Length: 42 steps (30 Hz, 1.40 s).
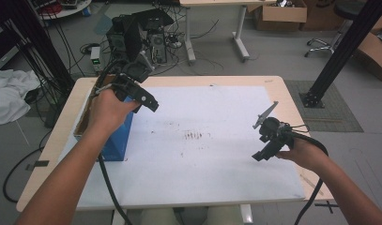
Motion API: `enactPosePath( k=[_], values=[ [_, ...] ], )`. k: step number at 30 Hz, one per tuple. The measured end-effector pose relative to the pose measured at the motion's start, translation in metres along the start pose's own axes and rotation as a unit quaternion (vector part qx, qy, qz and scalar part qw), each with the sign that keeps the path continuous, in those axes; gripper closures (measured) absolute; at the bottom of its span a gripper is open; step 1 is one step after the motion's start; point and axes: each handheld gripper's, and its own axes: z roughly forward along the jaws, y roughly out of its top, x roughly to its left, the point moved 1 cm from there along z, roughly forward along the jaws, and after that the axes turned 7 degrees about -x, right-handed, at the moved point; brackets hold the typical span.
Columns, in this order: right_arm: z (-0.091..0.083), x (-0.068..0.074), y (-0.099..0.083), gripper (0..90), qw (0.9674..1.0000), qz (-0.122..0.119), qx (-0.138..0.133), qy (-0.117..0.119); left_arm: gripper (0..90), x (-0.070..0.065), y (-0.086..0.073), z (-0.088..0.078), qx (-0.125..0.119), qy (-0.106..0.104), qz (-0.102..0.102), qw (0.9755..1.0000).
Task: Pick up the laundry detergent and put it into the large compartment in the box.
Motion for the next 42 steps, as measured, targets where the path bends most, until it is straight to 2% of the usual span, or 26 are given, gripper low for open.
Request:
enactPosePath(
  k=[8, 11, 13, 15, 18, 21, 31, 42],
  values=[
    [0.002, 0.003, 0.002, 20.0, 1.0000, 0.001, 0.000, 0.001, 18.8, -0.016, 0.002, 0.012, 0.012, -0.028, 0.030, 0.9991],
    [0.001, 0.003, 0.004, 19.9, 1.0000, 0.000, 0.000, 0.001, 18.9, -0.020, 0.002, 0.016, 0.017, -0.032, 0.034, 0.9987],
    [0.001, 0.003, 0.005, 20.0, 1.0000, -0.003, -0.002, 0.001, 18.9, -0.023, 0.003, 0.018, 0.023, -0.027, 0.029, 0.9989],
    [0.001, 0.004, 0.006, 20.0, 1.0000, 0.000, 0.000, 0.001, 19.0, -0.025, 0.003, 0.018, 0.025, -0.031, 0.014, 0.9991],
    [0.002, 0.005, 0.007, 19.9, 1.0000, 0.001, 0.001, 0.001, 19.0, -0.028, 0.003, 0.020, 0.034, -0.028, 0.006, 0.9990],
    [0.003, 0.006, 0.008, 19.8, 1.0000, -0.001, 0.002, 0.000, 19.0, -0.033, 0.003, 0.022, 0.043, -0.030, 0.009, 0.9986],
    [0.001, 0.013, 0.016, 19.9, 1.0000, -0.009, -0.001, 0.000, 19.0, -0.048, 0.000, 0.032, 0.044, -0.038, 0.008, 0.9983],
    [0.001, 0.010, 0.017, 19.9, 1.0000, -0.009, -0.001, 0.000, 19.1, -0.063, -0.001, 0.050, 0.044, -0.053, 0.010, 0.9976]
  ],
)
